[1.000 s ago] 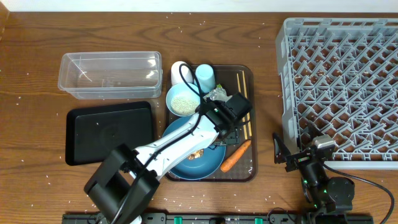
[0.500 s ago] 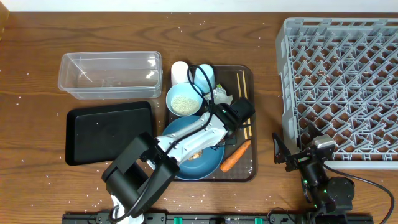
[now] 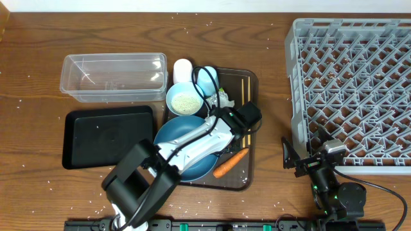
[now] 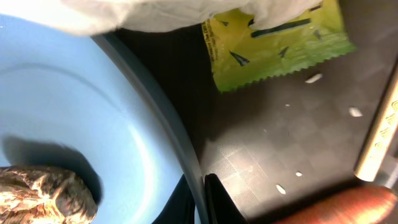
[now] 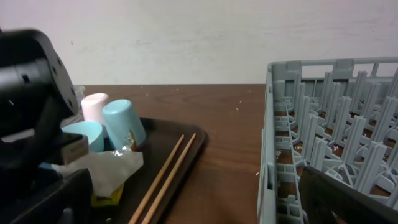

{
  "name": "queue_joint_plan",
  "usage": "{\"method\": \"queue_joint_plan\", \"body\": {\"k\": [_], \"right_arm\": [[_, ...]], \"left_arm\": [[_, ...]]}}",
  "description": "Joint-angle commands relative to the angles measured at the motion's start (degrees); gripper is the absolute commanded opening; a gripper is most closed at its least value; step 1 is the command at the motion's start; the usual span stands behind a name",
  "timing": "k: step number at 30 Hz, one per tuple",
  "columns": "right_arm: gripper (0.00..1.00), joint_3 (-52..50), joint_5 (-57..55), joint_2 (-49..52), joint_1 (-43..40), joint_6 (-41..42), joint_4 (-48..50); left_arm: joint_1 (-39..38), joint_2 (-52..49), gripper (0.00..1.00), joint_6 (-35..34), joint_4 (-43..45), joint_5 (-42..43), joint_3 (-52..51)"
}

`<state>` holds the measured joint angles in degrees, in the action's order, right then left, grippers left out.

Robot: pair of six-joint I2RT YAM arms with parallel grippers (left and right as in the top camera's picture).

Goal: Sort waste into correct bins and load items into the dishwasher rack
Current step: 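Grip the blue plate rim with the left gripper and lift it, then carry the plate over the black tray and tip the mushroom off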

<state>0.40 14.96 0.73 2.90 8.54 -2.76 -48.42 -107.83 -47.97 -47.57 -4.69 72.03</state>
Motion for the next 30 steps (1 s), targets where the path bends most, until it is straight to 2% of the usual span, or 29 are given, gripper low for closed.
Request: {"method": "queue_joint_plan", "body": {"k": [1,9,14,16,23,30], "right_arm": [[0.99,-0.1,-0.2,-0.2,0.5,-0.5,-0.2],[0.99,-0.1,-0.2,-0.2,0.5,-0.5,-0.2],[0.99,-0.1,-0.2,-0.2,0.5,-0.5,-0.2],[0.99,-0.1,-0.2,-0.2,0.5,-0.5,-0.2],[0.99,-0.1,-0.2,-0.2,0.5,-0.5,-0.2],[0.99,-0.1,-0.2,-0.2,0.5,-0.5,-0.2]], "left_arm": [[0.2,4.0,0.06,0.6,0.0,0.1,1.0],[1.8,14.8,0.06,0.7,-3.0,0.2,1.0],[8.9,23.4,0.06,1.1,-7.4,0.4,1.0],[12.9,26.7,0.06,3.5,-7.9,2.4,1.0],[30.4,35.2,0.06,13.2,-7.4,15.3,0.9],[50.9,35.6,0.06,23.3,-5.5,37.7,-0.9]]}}
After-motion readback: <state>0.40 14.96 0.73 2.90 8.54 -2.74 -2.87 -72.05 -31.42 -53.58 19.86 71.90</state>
